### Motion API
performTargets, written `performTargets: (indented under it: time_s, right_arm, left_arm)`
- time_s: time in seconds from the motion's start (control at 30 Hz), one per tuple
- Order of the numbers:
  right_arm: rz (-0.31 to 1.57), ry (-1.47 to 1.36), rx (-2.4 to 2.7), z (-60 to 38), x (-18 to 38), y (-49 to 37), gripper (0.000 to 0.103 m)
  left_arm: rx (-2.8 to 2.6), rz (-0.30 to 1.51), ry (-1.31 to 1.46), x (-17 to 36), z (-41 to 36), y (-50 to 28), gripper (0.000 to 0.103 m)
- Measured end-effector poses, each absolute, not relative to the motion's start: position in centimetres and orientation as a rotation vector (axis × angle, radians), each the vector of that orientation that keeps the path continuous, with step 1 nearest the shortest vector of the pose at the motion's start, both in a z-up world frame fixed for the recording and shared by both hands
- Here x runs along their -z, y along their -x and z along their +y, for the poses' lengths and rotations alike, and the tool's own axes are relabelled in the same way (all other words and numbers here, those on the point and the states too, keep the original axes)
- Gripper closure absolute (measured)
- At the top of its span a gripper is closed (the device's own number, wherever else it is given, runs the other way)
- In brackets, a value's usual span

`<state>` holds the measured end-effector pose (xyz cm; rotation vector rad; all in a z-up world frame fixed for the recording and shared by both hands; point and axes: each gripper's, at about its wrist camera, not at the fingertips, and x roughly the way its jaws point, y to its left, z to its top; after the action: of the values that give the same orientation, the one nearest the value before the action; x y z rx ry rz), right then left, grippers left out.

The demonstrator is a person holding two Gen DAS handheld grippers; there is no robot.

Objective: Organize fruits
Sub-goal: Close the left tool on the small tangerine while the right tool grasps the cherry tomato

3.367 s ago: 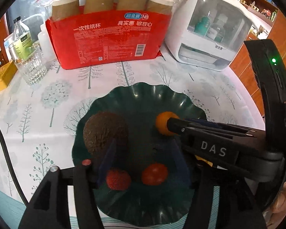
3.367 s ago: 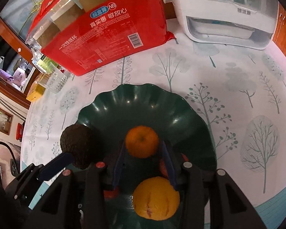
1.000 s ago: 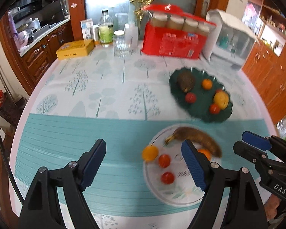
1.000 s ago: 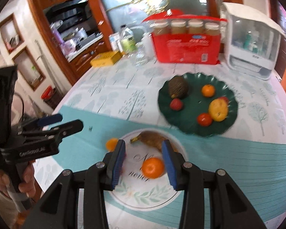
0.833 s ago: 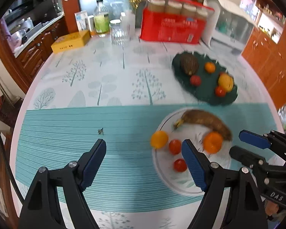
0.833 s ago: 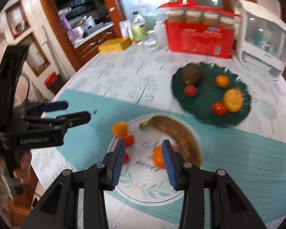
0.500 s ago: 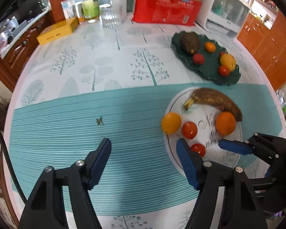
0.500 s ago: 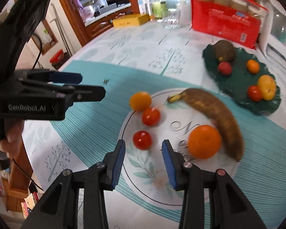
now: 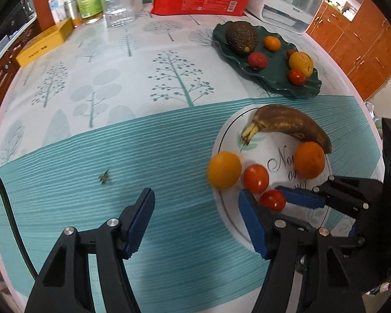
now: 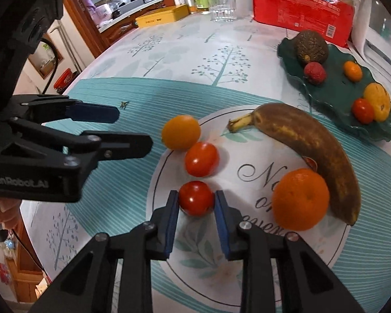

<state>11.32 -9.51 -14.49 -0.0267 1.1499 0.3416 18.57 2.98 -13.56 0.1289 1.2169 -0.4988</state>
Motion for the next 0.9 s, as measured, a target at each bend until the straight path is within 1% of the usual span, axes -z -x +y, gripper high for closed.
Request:
performTargets:
  time_s: [0.03, 0.13, 0.27, 0.37, 0.47, 0.53, 0.9]
  right_arm:
    - [1.152, 0.022, -0.337, -9.6, 14.5, -11.3, 0.076]
    - [1.156, 0.014, -0.327, -10.1, 14.4, -11.3, 0.076]
    - [1.161, -0.004, -0.32, -10.7, 14.2, -11.1, 0.076]
    - [1.16, -0.01, -0.315, -10.9, 14.1, -11.1, 0.076]
    - [1.157, -0.021, -0.307, -11.2, 13.9, -11.1, 0.076]
    - [1.158, -0.028, -0.304, -11.4, 13.9, -11.1, 0.076]
    - [1.15, -0.04, -0.313, -11.8, 13.3, -11.2, 0.076]
  left_arm:
    - [0.505, 1.224, -0.118, 13.8, 2.7, -19.0, 0.045]
    - [0.518, 1.252, -0.073, 14.6, 2.0, -20.1, 0.052]
    - [0.547, 1.265, -0.022, 15.0, 1.2, -21.0, 0.053]
    - [0.563, 1.266, -0.027, 15.2, 0.5, -21.3, 0.057]
    - [0.572, 1.276, -0.014, 15.4, 0.2, -21.7, 0.064]
    - [0.573, 1.293, 0.006, 15.6, 0.1, -21.9, 0.07]
    - [0.51, 1.284, 0.016, 15.8, 0.7, -20.7, 0.072]
